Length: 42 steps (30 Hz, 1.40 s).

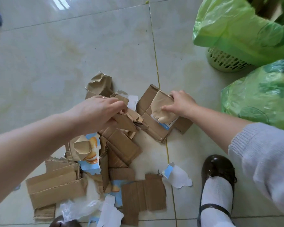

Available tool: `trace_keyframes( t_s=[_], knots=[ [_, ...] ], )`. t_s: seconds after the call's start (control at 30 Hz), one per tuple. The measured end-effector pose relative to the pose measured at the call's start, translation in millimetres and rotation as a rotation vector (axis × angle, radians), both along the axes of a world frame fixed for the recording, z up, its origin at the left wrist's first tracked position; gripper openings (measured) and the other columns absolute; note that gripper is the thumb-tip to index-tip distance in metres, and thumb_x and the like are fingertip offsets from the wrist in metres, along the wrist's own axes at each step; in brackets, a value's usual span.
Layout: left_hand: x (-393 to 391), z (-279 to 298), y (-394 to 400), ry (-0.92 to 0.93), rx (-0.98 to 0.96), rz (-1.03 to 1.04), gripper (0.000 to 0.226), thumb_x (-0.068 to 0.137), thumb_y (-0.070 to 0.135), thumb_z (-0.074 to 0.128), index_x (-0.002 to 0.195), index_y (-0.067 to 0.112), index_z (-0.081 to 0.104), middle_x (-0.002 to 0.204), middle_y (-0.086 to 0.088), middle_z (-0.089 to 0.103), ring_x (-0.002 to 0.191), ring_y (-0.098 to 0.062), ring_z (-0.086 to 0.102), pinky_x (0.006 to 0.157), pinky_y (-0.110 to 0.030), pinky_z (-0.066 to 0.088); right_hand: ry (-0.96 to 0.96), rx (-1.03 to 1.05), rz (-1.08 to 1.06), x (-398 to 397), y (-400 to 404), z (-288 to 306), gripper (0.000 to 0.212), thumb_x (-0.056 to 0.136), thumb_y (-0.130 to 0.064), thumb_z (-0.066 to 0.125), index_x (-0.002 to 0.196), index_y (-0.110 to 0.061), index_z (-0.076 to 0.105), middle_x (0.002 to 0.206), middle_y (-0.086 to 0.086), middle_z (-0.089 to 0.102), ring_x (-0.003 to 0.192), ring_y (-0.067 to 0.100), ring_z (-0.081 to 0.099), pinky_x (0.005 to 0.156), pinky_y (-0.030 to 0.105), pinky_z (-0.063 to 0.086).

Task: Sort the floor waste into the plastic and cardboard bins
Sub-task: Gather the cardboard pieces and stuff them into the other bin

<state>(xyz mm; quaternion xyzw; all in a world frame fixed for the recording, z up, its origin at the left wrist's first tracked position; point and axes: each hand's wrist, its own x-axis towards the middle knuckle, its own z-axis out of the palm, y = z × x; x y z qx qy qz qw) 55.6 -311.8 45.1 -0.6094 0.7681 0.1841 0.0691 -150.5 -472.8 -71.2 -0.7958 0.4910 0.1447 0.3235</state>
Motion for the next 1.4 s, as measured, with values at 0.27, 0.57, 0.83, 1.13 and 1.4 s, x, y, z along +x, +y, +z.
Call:
trace_keyframes(
  t_s=[0.27,0.57,0.83,1.13,1.4],
  knots=[
    [-9.5,24.4,-18.3,0.34,-0.142,0.496,0.033,0.073,0.023,0.072,0.101,0.006,0.067,0.095,-0.007,0.059,0.084,-0.027,0.057,0.074,-0.03,0.047,-0.538,0.398,-0.516,-18.2,16.3,62.9,0.02,0.075,-0.023,0.075,0.092,-0.018,0.065,0.091,0.001,0.067,0.078,0.018,0.065,0.069,0.031,0.054],
    [-81.9,76.4,-66.3,1.003,-0.51,0.976,0.015,0.086,0.018,0.061,0.083,0.032,0.063,0.07,0.019,0.068,0.064,0.004,0.062,0.054,-0.02,0.045,-1.079,0.279,-0.873,-56.6,-4.8,177.9,0.016,0.079,-0.025,0.062,0.095,-0.023,0.062,0.095,0.004,0.071,0.092,0.026,0.067,0.082,0.042,0.055],
    [-183.6,153.4,-196.8,1.438,-0.516,0.806,0.017,0.087,0.016,0.054,0.09,0.026,0.068,0.093,-0.001,0.071,0.088,-0.019,0.065,0.081,-0.044,0.054,-1.226,-0.05,-0.876,-105.8,-68.9,259.9,0.032,0.068,-0.035,0.051,0.099,-0.036,0.06,0.087,-0.01,0.07,0.084,0.012,0.065,0.073,0.034,0.051],
    [-230.3,149.6,-314.7,1.274,-0.182,0.561,0.036,0.091,0.018,0.052,0.11,0.048,0.057,0.106,0.009,0.069,0.089,-0.01,0.067,0.079,-0.032,0.055,-1.22,0.251,-0.911,-133.8,-169.1,271.4,0.021,0.092,-0.025,0.054,0.112,-0.023,0.06,0.108,0.009,0.067,0.098,0.027,0.064,0.083,0.045,0.054],
    [-225.4,96.0,-332.8,1.114,-0.023,0.636,0.026,0.094,0.027,0.049,0.114,0.044,0.055,0.088,0.015,0.065,0.084,0.011,0.032,0.053,-0.015,0.05,-0.981,0.198,-0.886,-127.2,-195.5,213.0,0.029,0.091,-0.036,0.053,0.119,-0.027,0.054,0.114,0.003,0.065,0.108,0.025,0.059,0.098,0.048,0.045]
  ],
)
